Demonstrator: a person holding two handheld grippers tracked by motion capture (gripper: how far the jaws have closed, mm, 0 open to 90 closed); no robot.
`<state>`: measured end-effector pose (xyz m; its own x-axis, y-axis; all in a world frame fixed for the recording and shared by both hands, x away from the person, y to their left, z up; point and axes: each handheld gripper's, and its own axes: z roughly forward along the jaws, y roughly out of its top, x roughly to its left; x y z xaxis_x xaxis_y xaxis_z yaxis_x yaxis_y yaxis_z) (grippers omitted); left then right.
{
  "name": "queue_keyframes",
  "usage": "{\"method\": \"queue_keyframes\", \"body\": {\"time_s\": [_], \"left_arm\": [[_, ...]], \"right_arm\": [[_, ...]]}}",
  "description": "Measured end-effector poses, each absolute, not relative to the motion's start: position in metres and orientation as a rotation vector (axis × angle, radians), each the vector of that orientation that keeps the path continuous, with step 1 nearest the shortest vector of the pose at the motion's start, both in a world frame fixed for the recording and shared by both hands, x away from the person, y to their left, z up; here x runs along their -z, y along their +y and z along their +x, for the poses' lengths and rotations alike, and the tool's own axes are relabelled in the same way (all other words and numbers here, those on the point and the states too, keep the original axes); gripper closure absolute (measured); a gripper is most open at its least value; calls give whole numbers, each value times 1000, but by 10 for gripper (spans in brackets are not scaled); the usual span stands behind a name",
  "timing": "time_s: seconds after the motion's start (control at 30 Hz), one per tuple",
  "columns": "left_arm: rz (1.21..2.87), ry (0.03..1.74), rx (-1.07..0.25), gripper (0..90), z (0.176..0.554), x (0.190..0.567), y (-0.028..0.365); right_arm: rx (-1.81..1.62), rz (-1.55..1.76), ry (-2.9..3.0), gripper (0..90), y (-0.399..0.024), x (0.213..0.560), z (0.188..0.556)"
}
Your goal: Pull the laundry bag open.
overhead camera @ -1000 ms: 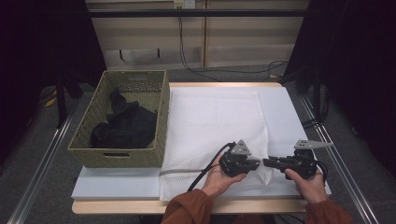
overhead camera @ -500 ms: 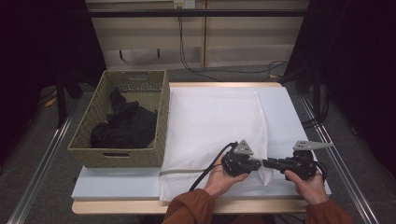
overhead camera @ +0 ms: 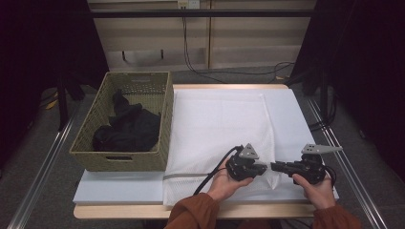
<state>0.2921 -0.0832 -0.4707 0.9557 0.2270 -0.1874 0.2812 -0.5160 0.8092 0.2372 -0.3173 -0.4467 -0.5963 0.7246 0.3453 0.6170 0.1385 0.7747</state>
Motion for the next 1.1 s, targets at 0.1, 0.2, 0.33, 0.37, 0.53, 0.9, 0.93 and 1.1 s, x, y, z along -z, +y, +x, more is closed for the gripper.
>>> {"method": "queue_keyframes", "body": {"time_s": [0.1,0.2,0.33,0.37,0.53,0.9,0.93,1.1], "left_arm": [[2140,357,72,865,293,471,-82],[2139,364,64,865,293,472,-81],[2135,370,65,865,294,472,-78],[2146,367,63,865,294,471,-78],[2136,369,62,865,294,473,-78],[2156,370,60,865,295,470,-73],[2162,373,56,865,295,470,-72],[2161,380,56,865,296,471,-70]], "right_arm": [[-1462,1354,2277,868,-317,447,237],[-1459,1355,2267,869,-318,447,237],[-1470,1354,2257,869,-321,447,236],[-1469,1355,2259,869,-321,447,236],[-1460,1352,2265,868,-320,448,235],[-1463,1351,2242,868,-321,447,234],[-1463,1354,2231,868,-321,446,234],[-1466,1357,2236,868,-322,446,234]]}}
